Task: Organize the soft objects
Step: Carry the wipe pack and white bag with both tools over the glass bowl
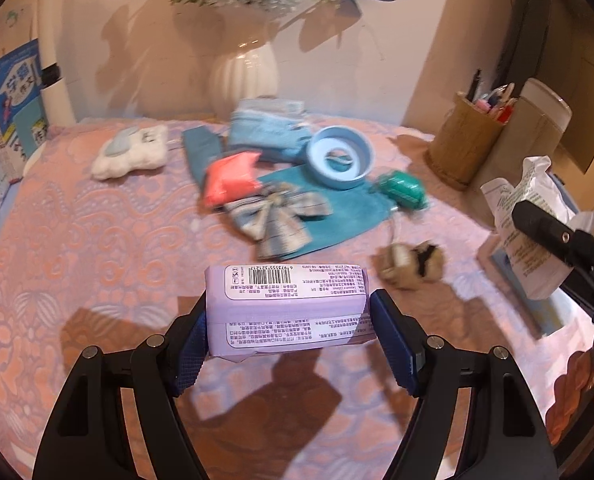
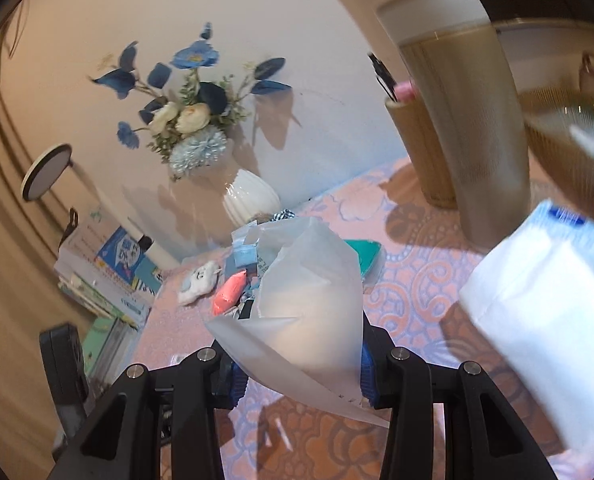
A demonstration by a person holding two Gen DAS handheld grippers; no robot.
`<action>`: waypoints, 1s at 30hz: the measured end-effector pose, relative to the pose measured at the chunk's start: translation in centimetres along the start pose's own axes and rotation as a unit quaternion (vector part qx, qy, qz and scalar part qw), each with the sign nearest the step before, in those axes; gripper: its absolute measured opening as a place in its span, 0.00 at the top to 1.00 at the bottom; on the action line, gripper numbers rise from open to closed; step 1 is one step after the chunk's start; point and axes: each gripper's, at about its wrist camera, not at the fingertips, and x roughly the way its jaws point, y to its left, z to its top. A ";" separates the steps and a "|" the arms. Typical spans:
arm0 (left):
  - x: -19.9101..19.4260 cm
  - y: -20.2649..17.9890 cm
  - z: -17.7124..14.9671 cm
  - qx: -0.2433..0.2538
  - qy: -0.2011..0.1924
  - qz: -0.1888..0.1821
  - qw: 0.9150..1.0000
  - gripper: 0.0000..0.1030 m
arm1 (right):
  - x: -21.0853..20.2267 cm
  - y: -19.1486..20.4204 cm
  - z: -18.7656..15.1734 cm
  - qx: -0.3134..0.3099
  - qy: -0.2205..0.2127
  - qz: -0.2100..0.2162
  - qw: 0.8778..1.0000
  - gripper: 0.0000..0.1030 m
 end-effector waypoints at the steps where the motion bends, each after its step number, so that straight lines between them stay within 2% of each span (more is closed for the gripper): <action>1: 0.0 -0.6 0.1 0.005 -0.002 -0.001 1.000 0.29 | -0.5 -0.2 0.2 0.000 0.001 0.001 1.000 0.59; 9: -0.3 -5.9 1.6 0.054 -0.012 -0.022 0.998 0.29 | -4.0 -2.5 2.7 0.004 -0.016 -0.009 1.000 0.59; 15: -0.6 -10.6 3.2 0.086 -0.025 -0.056 0.994 0.29 | -6.6 -5.3 5.2 0.020 -0.039 -0.024 0.999 0.59; 24: -0.1 -18.5 5.2 0.144 -0.037 -0.112 0.983 0.29 | -9.0 -9.4 9.4 0.029 -0.055 -0.067 0.996 0.59; 30: 0.9 -23.2 6.0 0.181 -0.038 -0.149 0.971 0.29 | -9.5 -11.8 11.9 0.024 -0.061 -0.096 0.993 0.59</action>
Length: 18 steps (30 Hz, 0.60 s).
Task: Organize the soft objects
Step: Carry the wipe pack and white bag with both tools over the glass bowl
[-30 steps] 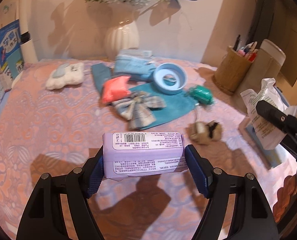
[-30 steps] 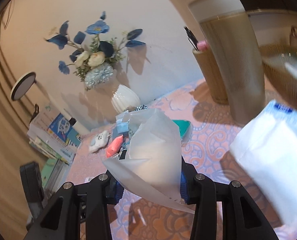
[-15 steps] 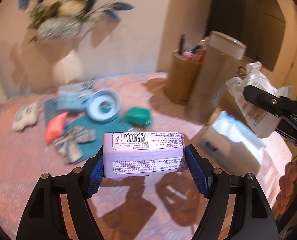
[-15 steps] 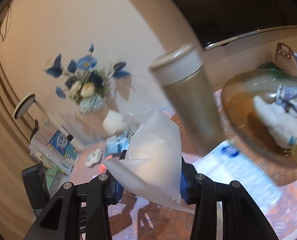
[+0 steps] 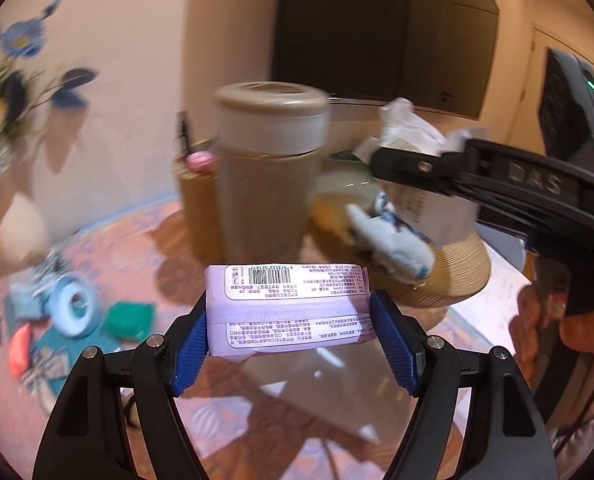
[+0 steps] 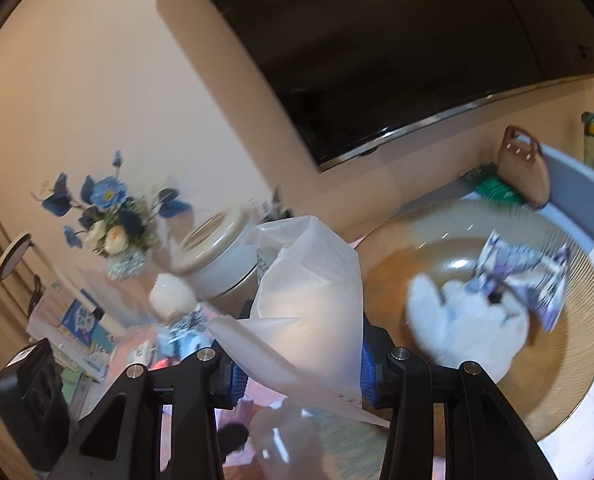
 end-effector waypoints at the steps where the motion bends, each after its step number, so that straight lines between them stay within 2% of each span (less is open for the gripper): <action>1: 0.2 -0.4 0.2 0.004 0.000 -0.003 1.000 0.29 | 0.0 -0.4 0.5 0.000 -0.001 -0.003 1.000 0.59; 6: 1.7 -2.5 0.9 0.025 -0.004 -0.026 0.999 0.29 | 0.4 -2.6 2.4 0.010 -0.004 -0.015 1.000 0.59; 18: 4.9 -5.6 3.7 0.044 -0.029 -0.024 0.998 0.28 | 3.0 -5.3 6.0 -0.003 0.012 -0.045 0.999 0.59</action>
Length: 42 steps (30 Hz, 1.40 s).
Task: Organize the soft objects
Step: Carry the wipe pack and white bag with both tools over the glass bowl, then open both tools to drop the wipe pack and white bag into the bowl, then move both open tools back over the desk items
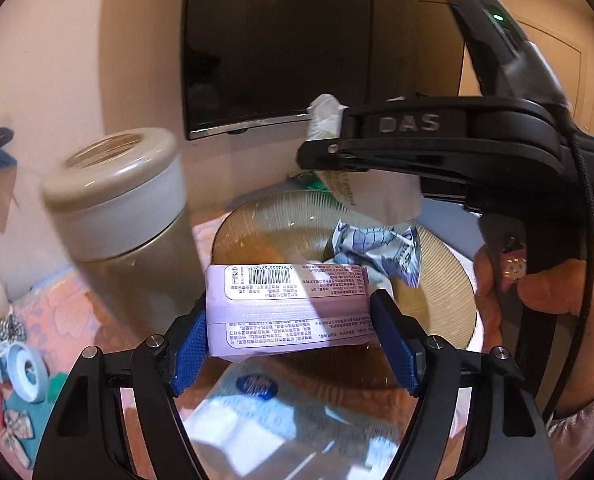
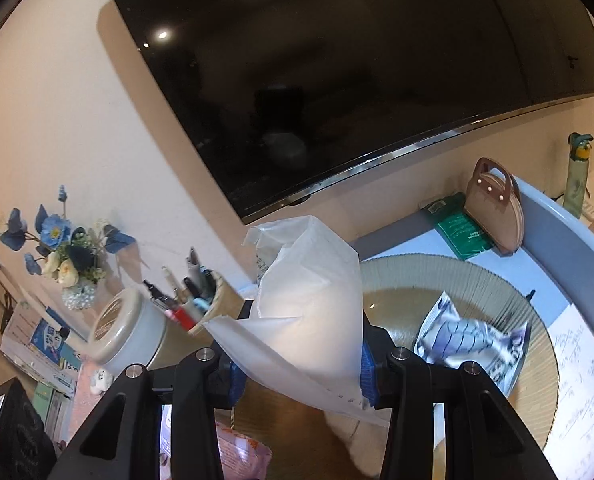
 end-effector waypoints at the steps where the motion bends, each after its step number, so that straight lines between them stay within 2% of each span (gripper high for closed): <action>1: 0.3 -0.2 0.2 0.000 0.000 0.000 1.000 0.28 | 0.4 -0.1 0.2 -0.001 0.004 -0.003 1.000 0.59; 4: 1.0 -0.4 0.5 -0.003 -0.001 0.001 1.000 0.26 | 1.6 -0.6 0.8 -0.004 0.015 -0.009 1.000 0.58; 5: 1.3 -0.3 0.6 -0.005 0.000 0.003 1.000 0.24 | 2.1 -0.7 0.8 -0.001 0.020 -0.009 1.000 0.54; 6: 1.4 -0.4 0.6 -0.007 0.002 0.001 1.000 0.23 | 2.5 -0.9 0.8 0.003 0.027 -0.010 1.000 0.49; 8: 2.2 -0.2 0.5 -0.014 0.011 -0.010 1.000 0.19 | 3.0 -1.3 0.8 0.011 0.028 -0.014 0.999 0.19; 10: 2.9 -0.2 0.5 -0.017 0.027 -0.016 0.999 0.18 | 2.9 -1.6 0.7 0.015 0.015 -0.023 1.000 0.14; 16: 3.2 -1.3 0.1 0.007 0.036 0.001 0.999 0.11 | 2.5 -2.6 0.7 0.044 0.015 -0.016 0.999 0.14; 25: 3.1 -1.4 0.3 0.013 0.040 -0.007 0.999 0.11 | 1.1 -2.8 0.1 0.056 0.019 -0.023 0.998 0.14; 31: 1.5 -1.3 -0.5 0.007 0.044 -0.021 0.999 0.11 | -0.1 -2.3 -0.8 0.067 0.022 -0.022 0.997 0.14; 42: -3.1 -0.7 -2.1 0.018 0.054 -0.013 0.998 0.11 | -1.8 -0.5 -4.0 0.076 0.047 -0.023 0.996 0.14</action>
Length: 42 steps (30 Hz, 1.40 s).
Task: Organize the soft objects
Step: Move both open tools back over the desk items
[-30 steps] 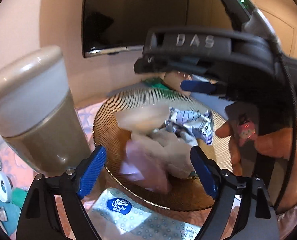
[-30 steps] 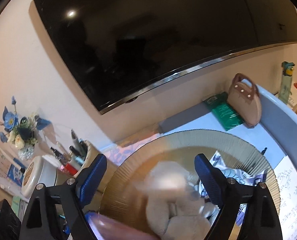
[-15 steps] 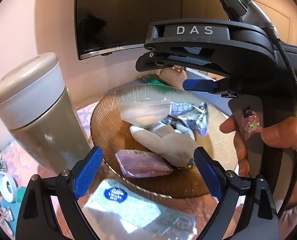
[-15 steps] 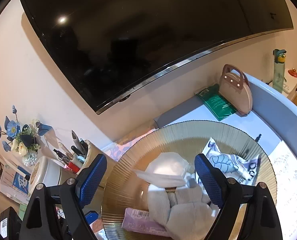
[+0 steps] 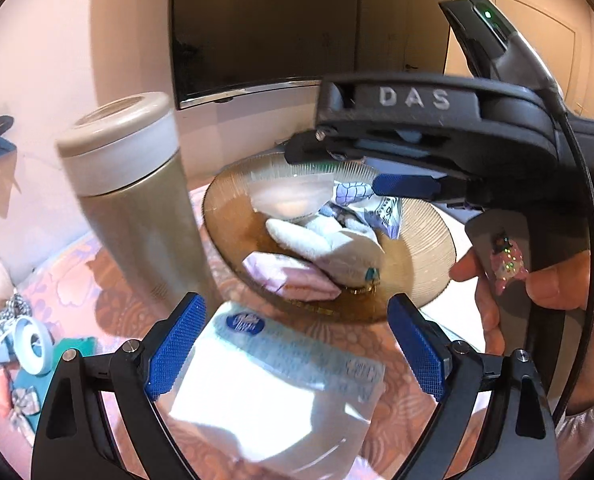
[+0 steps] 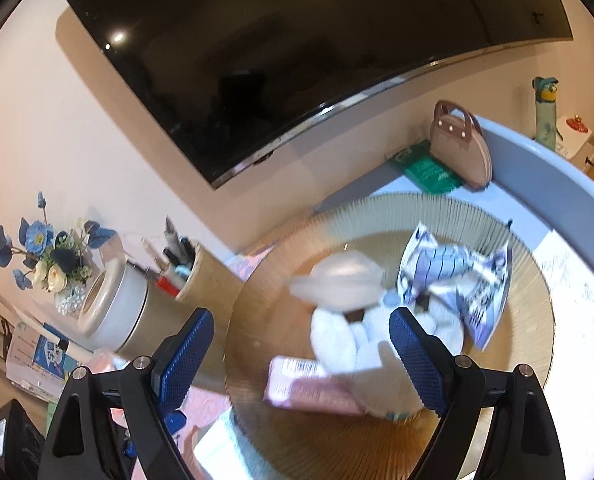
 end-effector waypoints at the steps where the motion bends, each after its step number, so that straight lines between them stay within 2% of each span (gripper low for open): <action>1: -0.4 0.1 -0.2 0.000 0.000 0.001 1.000 0.11 | -0.1 0.2 -0.3 -0.001 0.003 0.000 1.000 0.14; 8: -2.5 2.5 -2.5 -0.006 0.011 0.023 1.000 0.11 | -1.2 2.5 -2.9 -0.007 0.009 0.014 1.000 0.14; 13: -5.1 5.1 -4.6 -0.019 0.017 0.049 0.998 0.11 | -0.4 4.8 -5.0 -0.011 0.033 0.030 0.999 0.14; 25: -8.2 14.5 -10.1 -0.093 0.029 0.111 0.989 0.11 | 1.1 12.3 -9.9 -0.056 0.063 0.056 0.995 0.14; 31: -9.6 21.0 -13.3 -0.154 0.035 0.154 0.975 0.11 | 3.6 16.0 -12.6 -0.080 0.089 0.070 0.990 0.14; 34: -10.6 24.4 -14.8 -0.187 0.037 0.178 0.965 0.11 | 5.5 17.5 -13.8 -0.085 0.112 0.076 0.987 0.14; 39: -12.0 30.9 -16.7 -0.244 0.036 0.225 0.943 0.11 | 7.9 19.3 -15.6 -0.103 0.136 0.073 0.983 0.14; 42: -12.8 34.0 -17.1 -0.265 0.026 0.240 0.934 0.11 | 9.5 20.4 -16.7 -0.119 0.146 0.064 0.980 0.14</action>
